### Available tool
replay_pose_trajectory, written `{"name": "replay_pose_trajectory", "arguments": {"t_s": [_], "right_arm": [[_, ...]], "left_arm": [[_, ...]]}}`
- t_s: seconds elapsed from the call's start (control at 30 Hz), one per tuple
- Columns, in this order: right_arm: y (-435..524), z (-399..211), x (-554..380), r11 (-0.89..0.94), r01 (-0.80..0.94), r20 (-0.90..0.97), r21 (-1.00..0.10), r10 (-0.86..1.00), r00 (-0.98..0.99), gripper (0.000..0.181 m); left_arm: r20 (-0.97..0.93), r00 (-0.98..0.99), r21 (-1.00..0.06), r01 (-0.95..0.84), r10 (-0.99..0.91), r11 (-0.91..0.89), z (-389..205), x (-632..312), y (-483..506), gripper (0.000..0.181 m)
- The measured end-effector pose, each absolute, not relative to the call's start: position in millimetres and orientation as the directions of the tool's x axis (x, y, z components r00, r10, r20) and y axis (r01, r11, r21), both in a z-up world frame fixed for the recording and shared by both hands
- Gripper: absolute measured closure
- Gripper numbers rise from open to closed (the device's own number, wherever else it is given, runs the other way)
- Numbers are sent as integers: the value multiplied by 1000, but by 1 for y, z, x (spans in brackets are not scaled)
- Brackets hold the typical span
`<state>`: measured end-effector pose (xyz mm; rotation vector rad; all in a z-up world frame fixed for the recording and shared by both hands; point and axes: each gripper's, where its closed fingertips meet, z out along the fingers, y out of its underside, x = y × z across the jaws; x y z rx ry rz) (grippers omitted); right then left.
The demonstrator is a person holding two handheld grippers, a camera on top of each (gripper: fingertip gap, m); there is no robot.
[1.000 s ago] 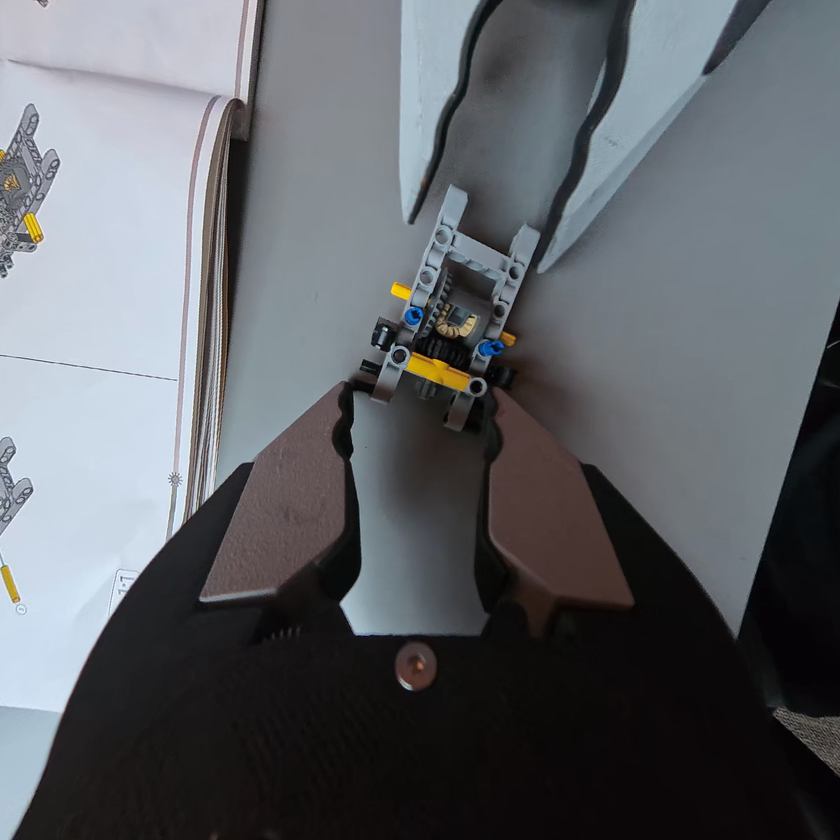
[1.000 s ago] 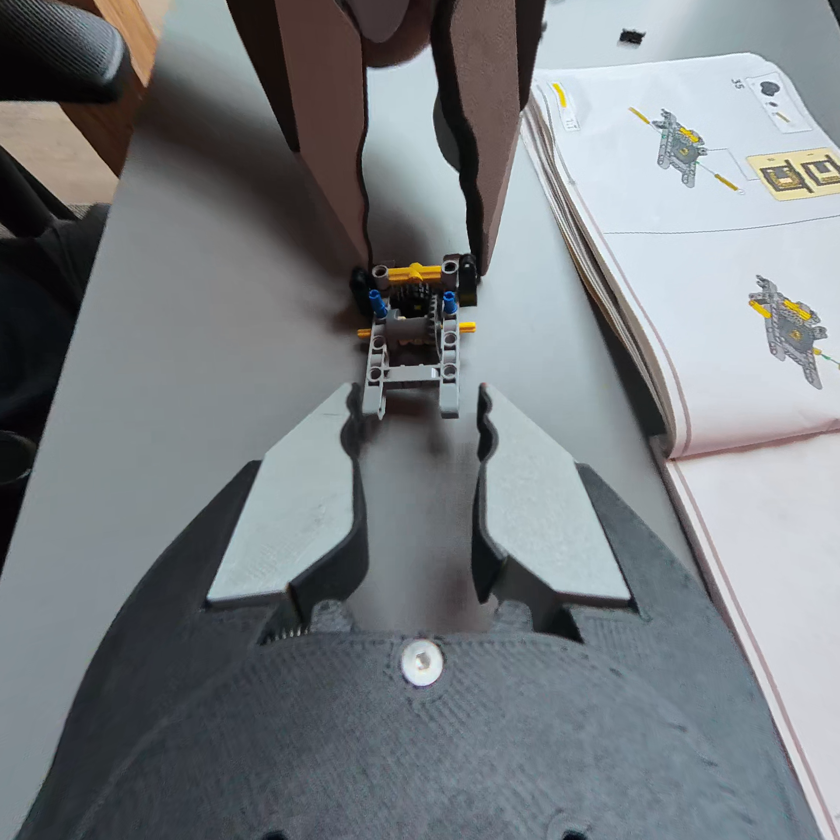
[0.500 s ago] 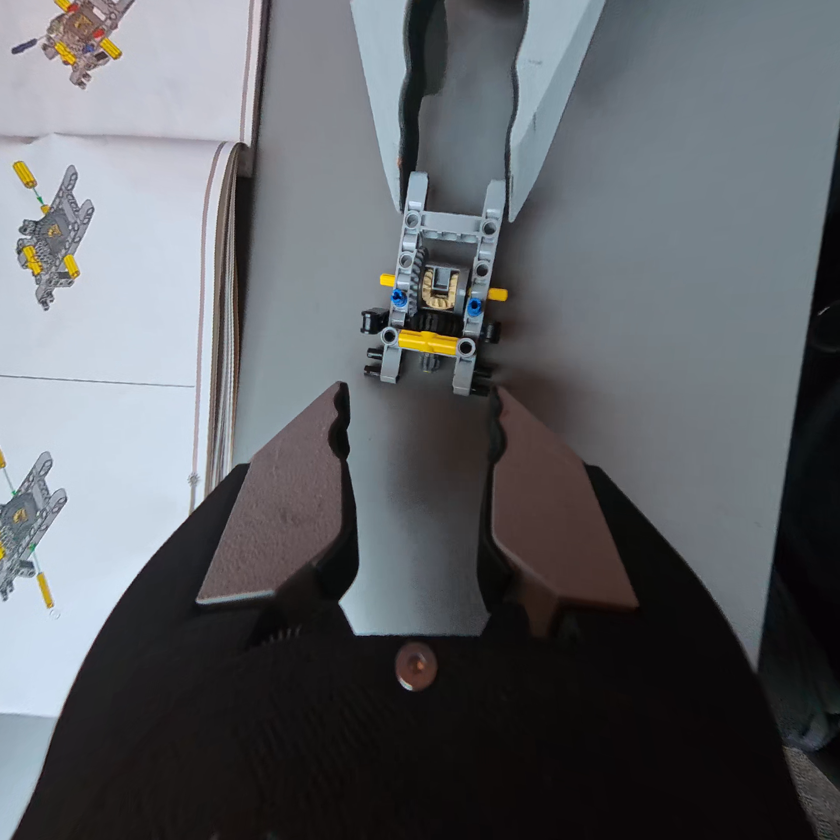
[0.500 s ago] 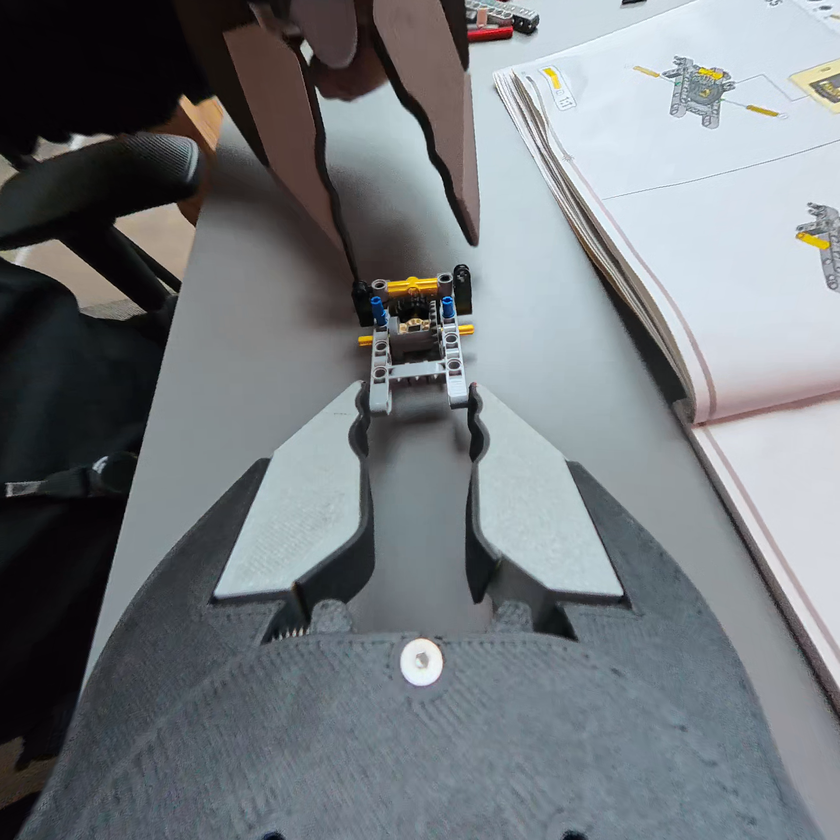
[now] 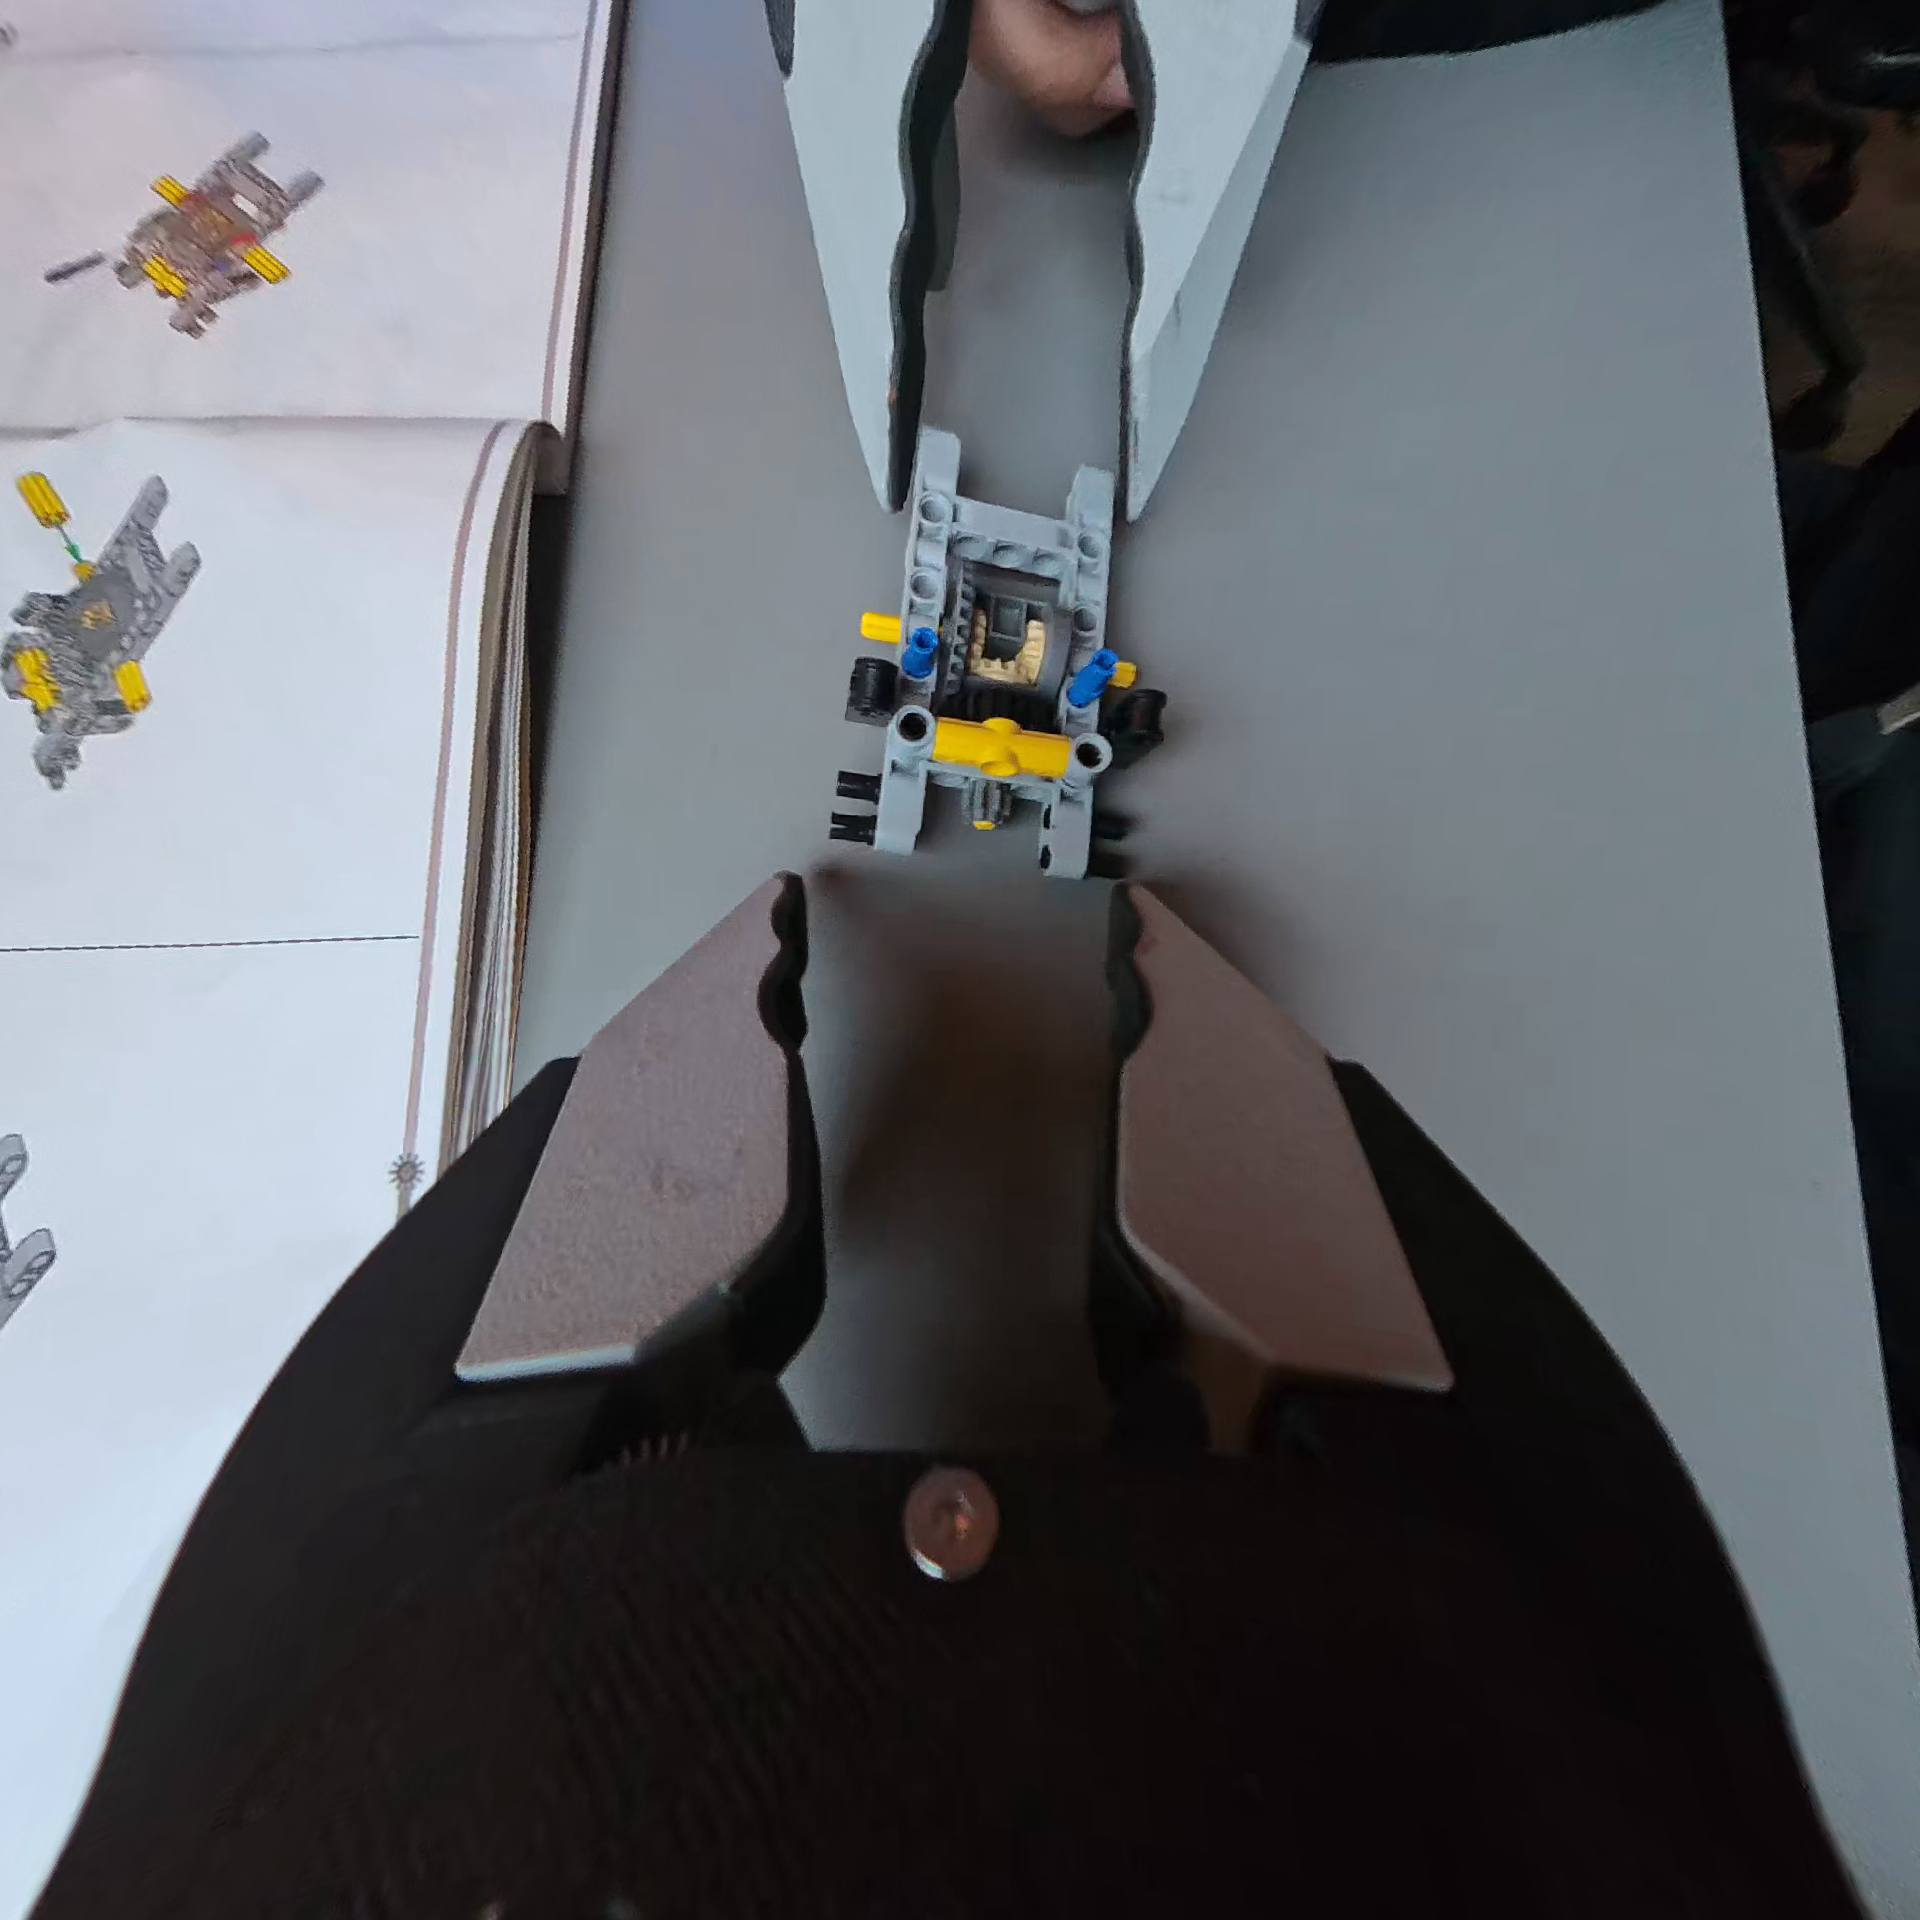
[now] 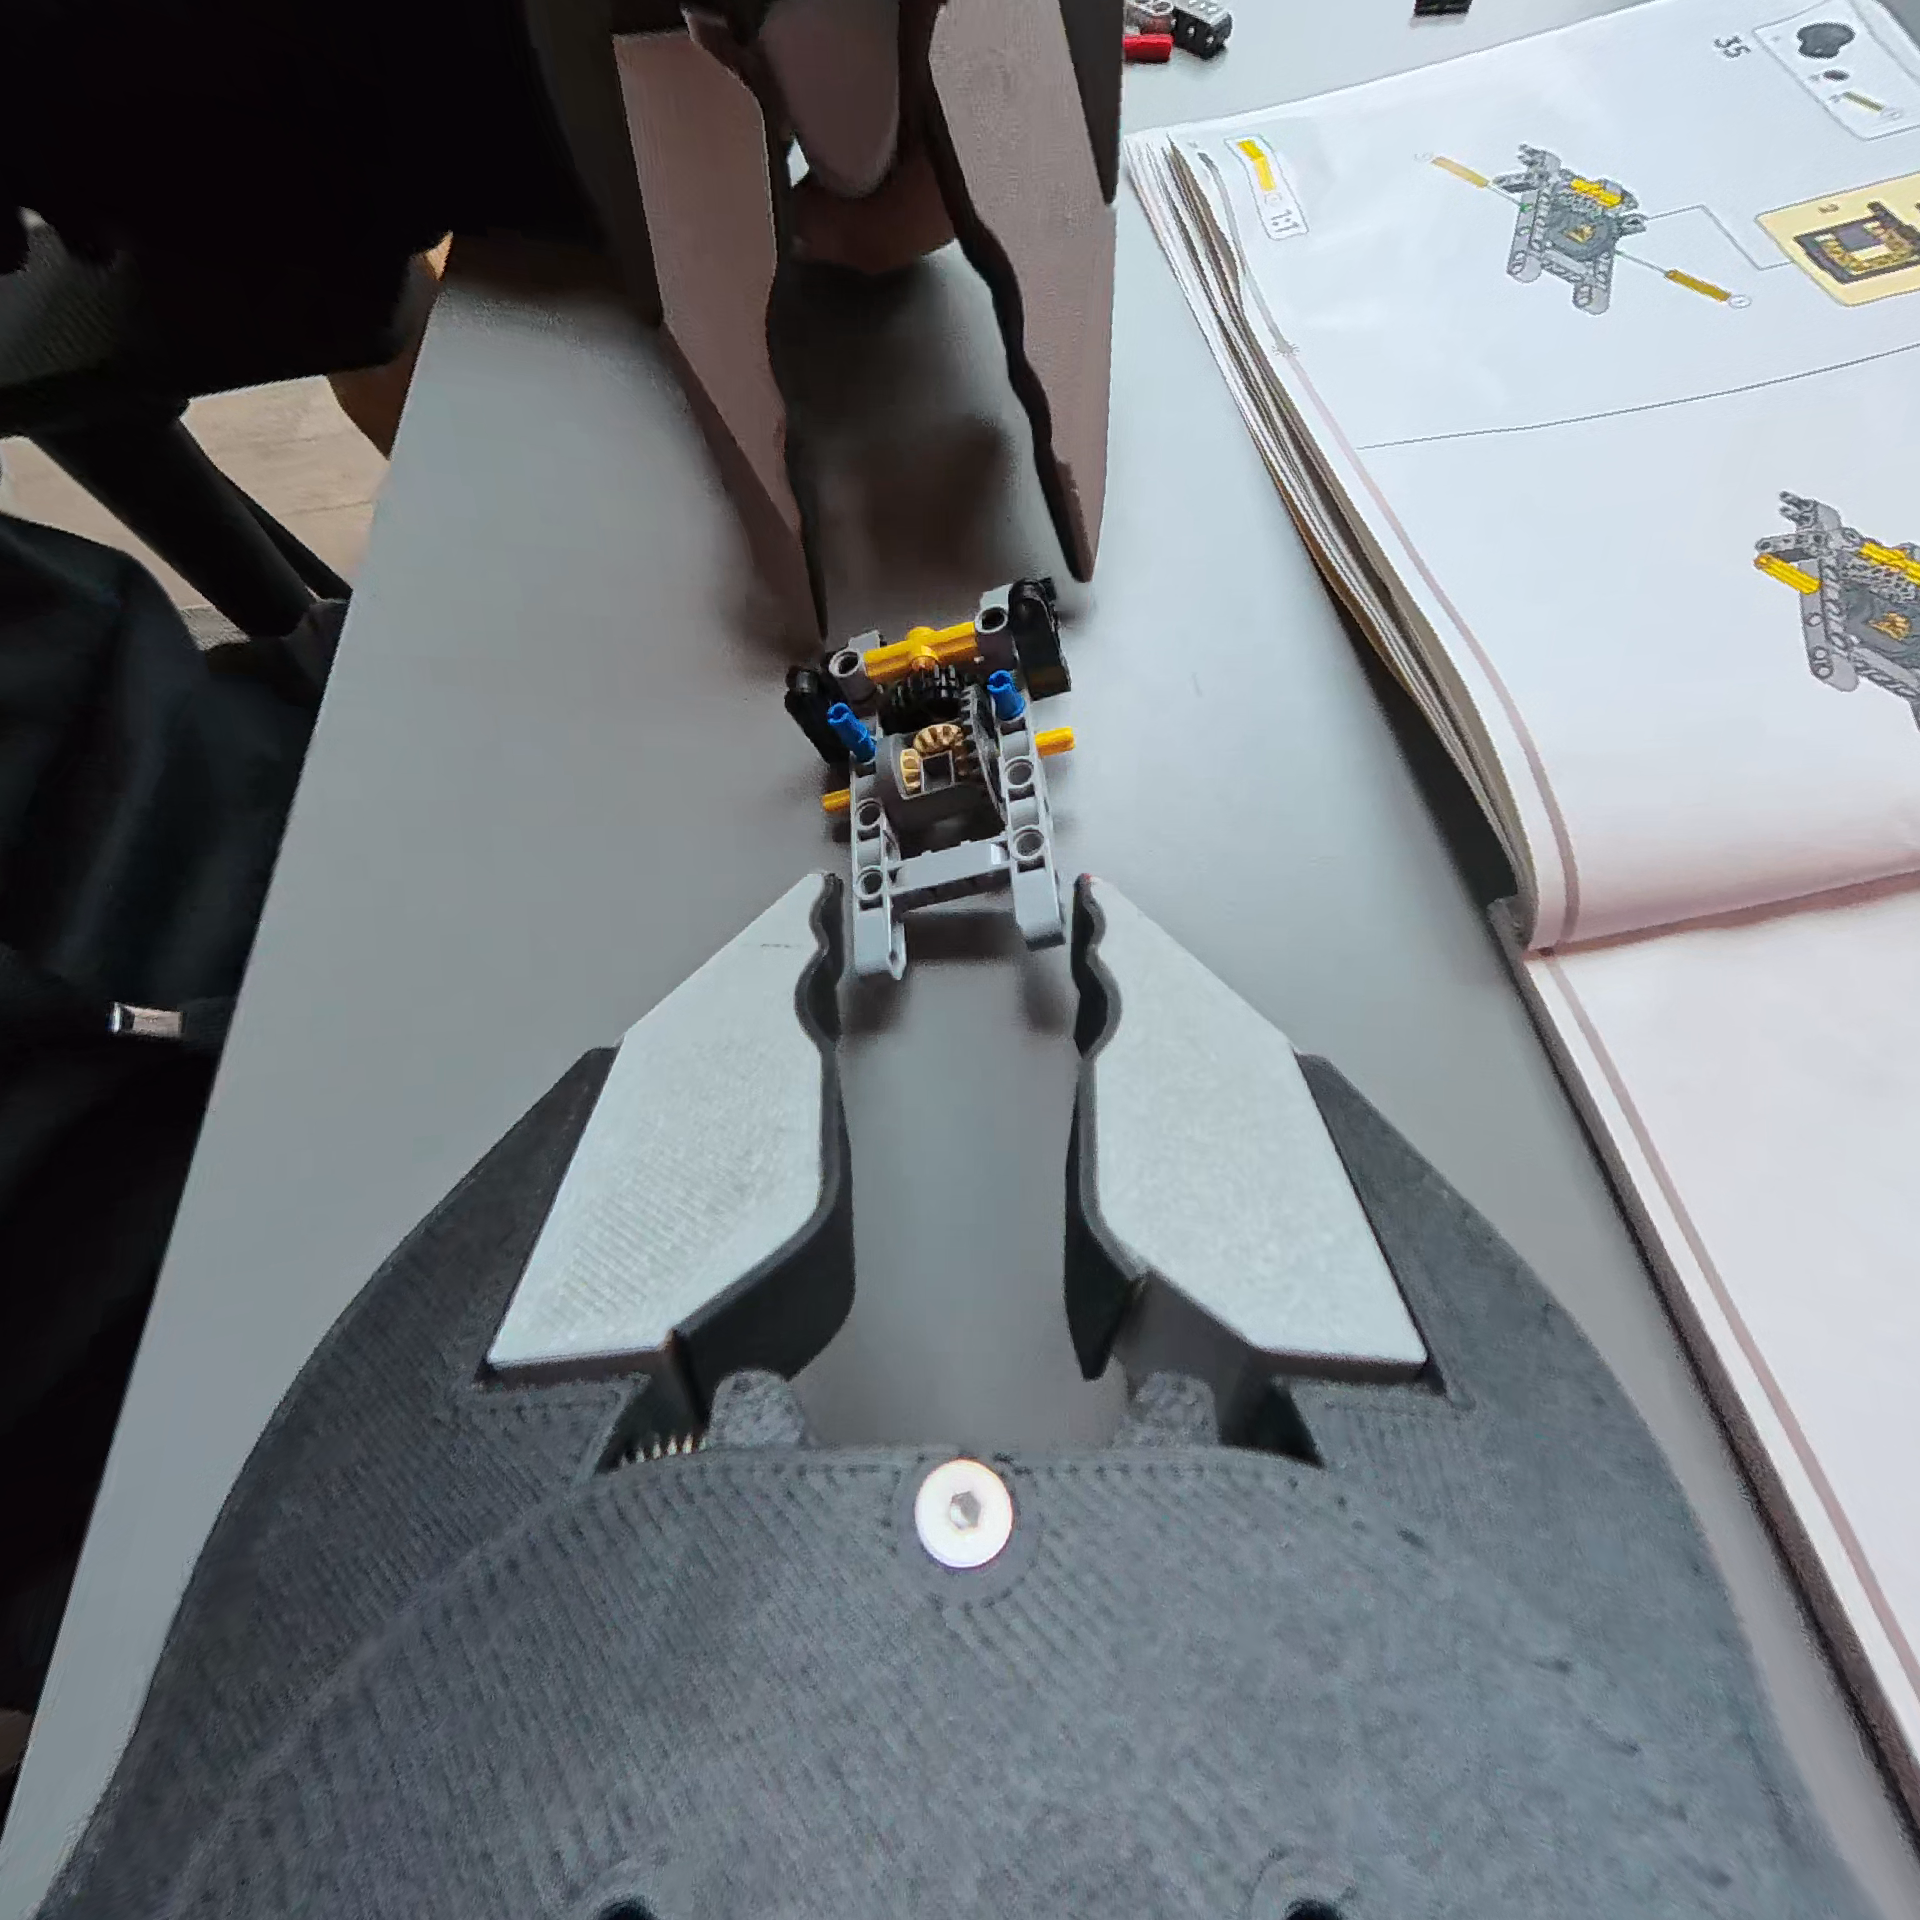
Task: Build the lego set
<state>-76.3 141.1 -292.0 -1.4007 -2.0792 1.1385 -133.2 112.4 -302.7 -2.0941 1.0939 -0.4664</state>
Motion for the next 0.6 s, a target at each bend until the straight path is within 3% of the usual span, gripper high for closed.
{"name": "replay_pose_trajectory", "arguments": {"t_s": [0.3,0.6], "right_arm": [[142,-280,-75,166,527,-110,-834,885,-453,133],[165,-236,-81,84,345,-44,-935,936,-349,137]], "left_arm": [[-29,554,-782,-530,-832,-326,-292,-133,106,129],[-94,582,-842,-480,-808,-248,-275,-138,112,155]]}}
